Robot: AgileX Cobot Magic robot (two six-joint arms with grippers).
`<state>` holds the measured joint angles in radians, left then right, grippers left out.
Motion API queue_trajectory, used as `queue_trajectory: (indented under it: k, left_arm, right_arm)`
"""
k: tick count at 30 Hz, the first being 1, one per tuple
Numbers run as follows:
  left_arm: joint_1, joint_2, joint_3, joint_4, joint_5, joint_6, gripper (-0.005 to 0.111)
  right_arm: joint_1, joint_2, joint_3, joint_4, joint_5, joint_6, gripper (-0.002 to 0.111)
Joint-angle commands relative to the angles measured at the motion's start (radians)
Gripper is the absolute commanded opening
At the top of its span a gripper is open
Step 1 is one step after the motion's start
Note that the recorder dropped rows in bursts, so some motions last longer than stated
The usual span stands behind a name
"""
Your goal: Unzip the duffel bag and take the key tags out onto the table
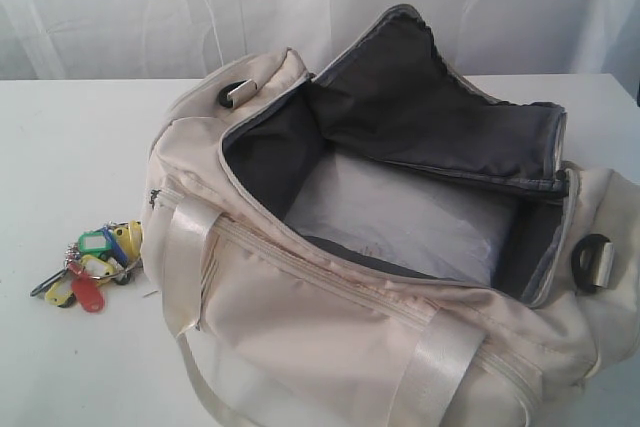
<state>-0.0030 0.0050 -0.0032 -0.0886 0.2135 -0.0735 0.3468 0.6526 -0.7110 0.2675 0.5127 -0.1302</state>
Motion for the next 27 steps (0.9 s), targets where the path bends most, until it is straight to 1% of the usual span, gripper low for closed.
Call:
queue_trajectory:
  k: [1, 4, 27]
  left_arm:
    - [0.002, -0.005, 0.003, -0.007, 0.008, 0.085, 0.000]
    - [0.002, -0.005, 0.003, -0.007, 0.008, 0.117, 0.000]
    - [0.002, -0.005, 0.003, -0.007, 0.014, 0.117, 0.000]
  right_arm:
    - [-0.006, -0.005, 0.004, 0.001, -0.003, -0.003, 0.000]
    - [-0.006, -0.005, 0.004, 0.001, -0.001, -0.003, 0.000]
    - [-0.006, -0.005, 0.004, 0.001, 0.001, -0.003, 0.000]
